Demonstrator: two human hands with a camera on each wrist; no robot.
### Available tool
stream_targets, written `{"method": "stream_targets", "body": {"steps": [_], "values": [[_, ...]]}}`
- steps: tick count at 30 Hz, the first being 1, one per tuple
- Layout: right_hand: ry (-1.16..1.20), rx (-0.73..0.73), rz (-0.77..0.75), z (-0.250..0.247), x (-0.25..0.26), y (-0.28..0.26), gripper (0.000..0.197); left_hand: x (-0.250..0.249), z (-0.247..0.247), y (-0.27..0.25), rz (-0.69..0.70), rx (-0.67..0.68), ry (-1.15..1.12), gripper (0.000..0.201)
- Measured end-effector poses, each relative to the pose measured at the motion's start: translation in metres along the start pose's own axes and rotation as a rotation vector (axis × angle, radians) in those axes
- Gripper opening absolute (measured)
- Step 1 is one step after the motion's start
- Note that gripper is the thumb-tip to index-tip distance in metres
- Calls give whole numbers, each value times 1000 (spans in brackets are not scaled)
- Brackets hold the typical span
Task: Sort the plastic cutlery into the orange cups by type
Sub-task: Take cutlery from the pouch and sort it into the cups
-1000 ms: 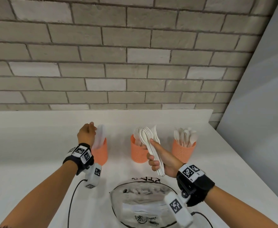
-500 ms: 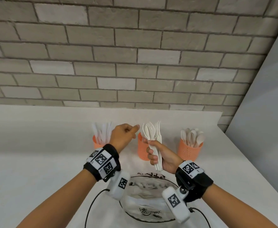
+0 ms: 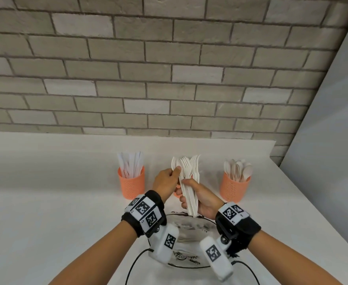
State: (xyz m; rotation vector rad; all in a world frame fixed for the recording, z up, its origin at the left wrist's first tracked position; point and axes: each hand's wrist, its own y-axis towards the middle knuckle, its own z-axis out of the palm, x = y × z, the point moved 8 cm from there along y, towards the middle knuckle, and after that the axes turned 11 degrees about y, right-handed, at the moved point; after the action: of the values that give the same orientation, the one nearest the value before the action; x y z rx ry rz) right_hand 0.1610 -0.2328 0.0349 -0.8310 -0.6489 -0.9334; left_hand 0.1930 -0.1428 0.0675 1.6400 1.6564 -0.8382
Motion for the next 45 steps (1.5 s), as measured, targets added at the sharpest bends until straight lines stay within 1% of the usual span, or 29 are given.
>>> {"method": "stream_targets", "body": {"steps": [6,9,11,13,15,16,18,21,23,26,29,34,36,40,42,45], "values": [[-61,-6,-48,-2,5,-5,21,2,0,2,18,-37,-27,40],[-90,-39,-92,-7,11,-8,20,2,-9,2,-3,-96,-79,35],[-117,-79,-128,-14,14,-9,24,2,-18,4,-18,-145,-171,33],[-178,-128,-167,-20,16,-8,26,1,-27,5,-39,-183,-347,27],[-240,-184,-206,-26,19,-8,20,-1,-33,5,-53,-213,-479,23],[-265,-213,-223,-29,21,-8,16,-3,-34,3,-57,-213,-497,21],[-315,-249,-251,-32,23,-9,9,-6,-32,1,-67,-183,-458,20],[-362,-257,-269,-30,25,-10,8,-12,-20,-4,-42,-110,-262,25],[-367,-232,-272,-26,24,-10,10,-14,-9,-7,-22,-51,-176,30],[-362,-165,-257,-18,21,-12,13,-13,6,-11,-34,8,-151,35],[-364,-113,-239,-10,18,-16,14,-13,11,-12,-65,22,-153,35],[-364,-85,-234,-8,15,-21,14,-9,12,-13,-111,42,-157,32],[-316,-90,-226,-9,14,-21,15,-7,13,-14,-108,39,-198,32],[-193,-126,-213,-12,16,-22,23,-8,11,-18,-120,-2,-249,26],[-187,-125,-223,-11,19,-24,25,-10,11,-20,-118,-28,-255,23],[-250,-123,-233,-8,19,-24,24,-9,17,-24,-170,-7,-351,20]]}}
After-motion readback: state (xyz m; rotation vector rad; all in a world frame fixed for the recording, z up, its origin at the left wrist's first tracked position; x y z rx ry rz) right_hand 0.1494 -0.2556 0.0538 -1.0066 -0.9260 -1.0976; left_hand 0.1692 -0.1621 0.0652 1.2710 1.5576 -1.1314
